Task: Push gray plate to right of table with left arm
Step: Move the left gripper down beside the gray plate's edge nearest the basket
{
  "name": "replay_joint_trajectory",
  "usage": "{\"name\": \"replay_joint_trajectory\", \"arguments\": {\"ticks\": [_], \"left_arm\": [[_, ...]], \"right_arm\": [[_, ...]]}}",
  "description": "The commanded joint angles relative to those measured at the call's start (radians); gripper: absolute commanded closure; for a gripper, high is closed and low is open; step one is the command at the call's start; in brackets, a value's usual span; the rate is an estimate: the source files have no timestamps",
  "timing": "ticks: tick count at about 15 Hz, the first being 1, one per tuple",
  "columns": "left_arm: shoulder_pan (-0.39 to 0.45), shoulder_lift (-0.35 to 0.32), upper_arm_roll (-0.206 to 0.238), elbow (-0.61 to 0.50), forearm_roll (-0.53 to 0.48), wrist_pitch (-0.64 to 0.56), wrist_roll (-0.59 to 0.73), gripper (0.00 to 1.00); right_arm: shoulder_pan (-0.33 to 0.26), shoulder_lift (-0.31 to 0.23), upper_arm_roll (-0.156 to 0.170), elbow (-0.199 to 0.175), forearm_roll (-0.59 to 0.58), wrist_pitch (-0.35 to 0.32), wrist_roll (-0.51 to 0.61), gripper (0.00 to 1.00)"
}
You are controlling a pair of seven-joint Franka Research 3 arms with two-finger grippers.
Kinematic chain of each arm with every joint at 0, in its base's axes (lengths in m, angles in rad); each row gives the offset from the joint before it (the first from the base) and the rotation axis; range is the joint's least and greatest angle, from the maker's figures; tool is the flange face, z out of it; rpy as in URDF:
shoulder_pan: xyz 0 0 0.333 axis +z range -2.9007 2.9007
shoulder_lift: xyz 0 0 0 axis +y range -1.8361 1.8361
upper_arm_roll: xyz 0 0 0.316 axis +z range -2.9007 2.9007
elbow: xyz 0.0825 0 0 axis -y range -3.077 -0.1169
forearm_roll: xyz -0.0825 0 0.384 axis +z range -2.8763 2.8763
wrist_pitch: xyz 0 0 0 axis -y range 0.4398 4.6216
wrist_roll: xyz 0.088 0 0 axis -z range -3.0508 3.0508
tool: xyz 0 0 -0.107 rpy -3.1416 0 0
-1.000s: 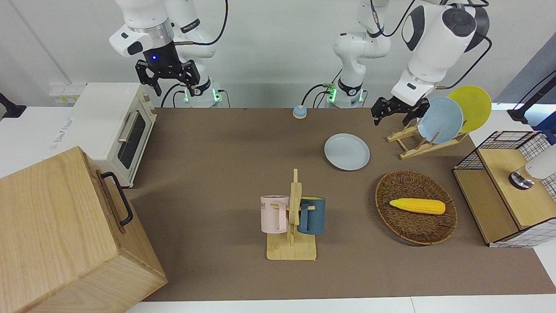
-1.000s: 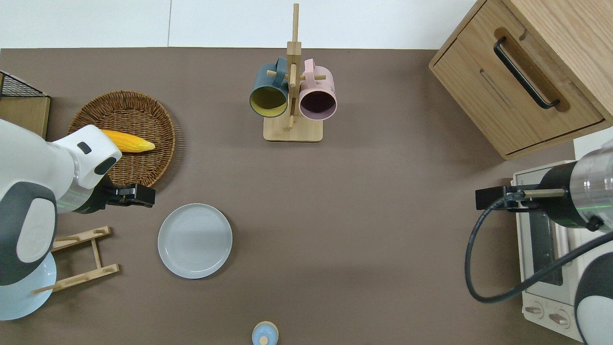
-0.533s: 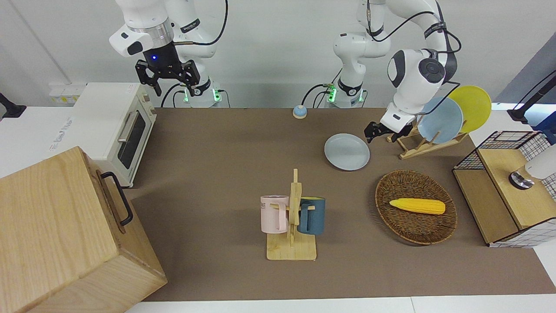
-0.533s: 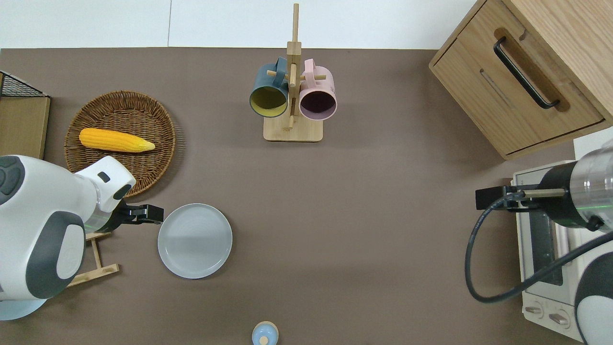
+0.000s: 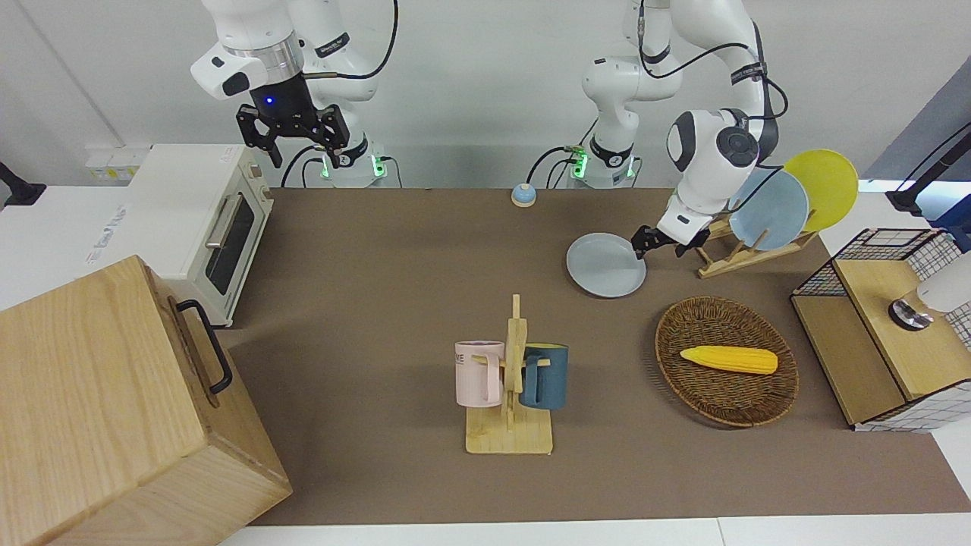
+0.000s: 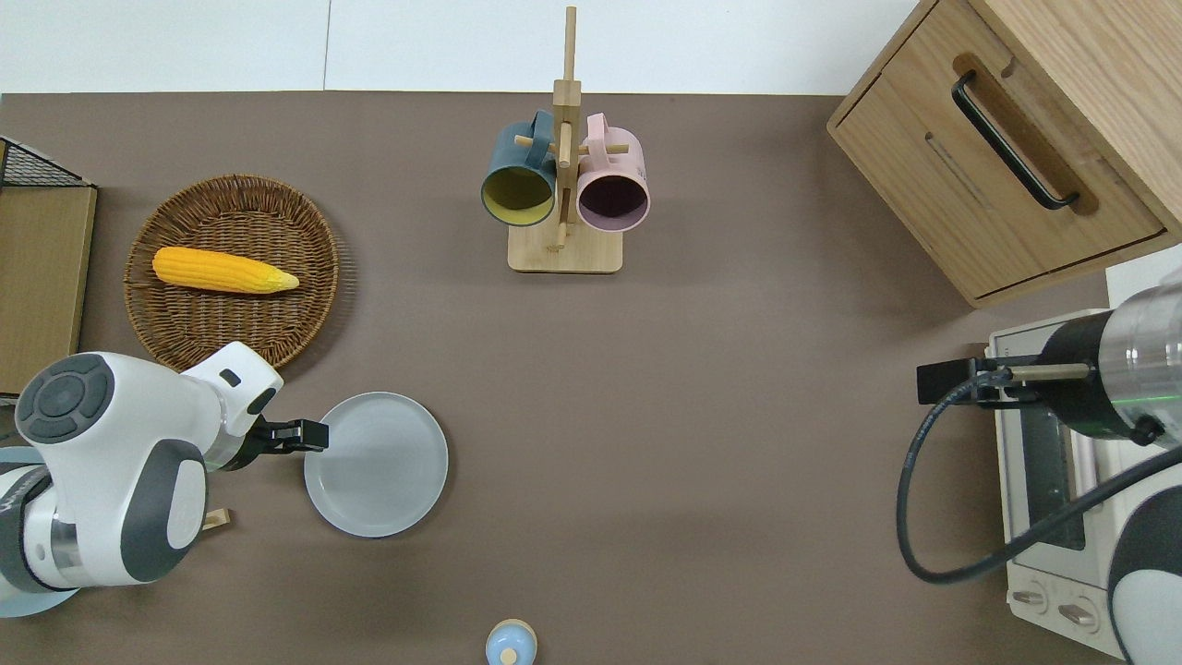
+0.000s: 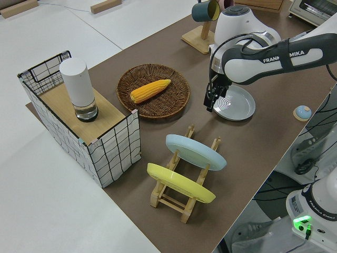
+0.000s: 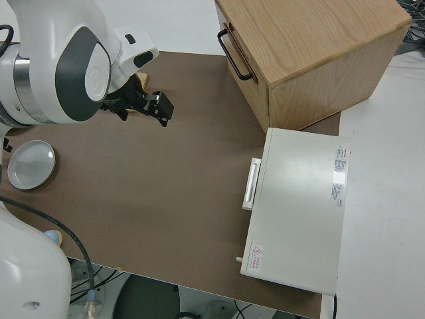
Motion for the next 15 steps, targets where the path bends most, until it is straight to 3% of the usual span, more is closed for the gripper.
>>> {"name": "replay_joint_trajectory", "arguments": {"ticks": [1,12,13,15], "left_arm": [[0.011,0.022,-0.006,-0.018,-0.014,0.042,0.013,0.01],[-0.031,-0.018,0.003,-0.128,-0.042,0.066,0.013,0.02],[-0.035,-0.021,0.003,-0.134,-0.042,0.074,0.013,0.04],[-0.043,-0.033,0.021,-0.157,-0.042,0.097,0.015,0.18]], "right_arm": [[-0.024,-0.027,0.014,-0.027,0.021,0.000,0.010,0.005],[-0.024,-0.027,0.014,-0.027,0.021,0.000,0.010,0.005],[-0.024,-0.027,0.014,-0.027,0.021,0.000,0.010,0.005],[-0.024,-0.027,0.014,-0.027,0.021,0.000,0.010,0.005]]}}
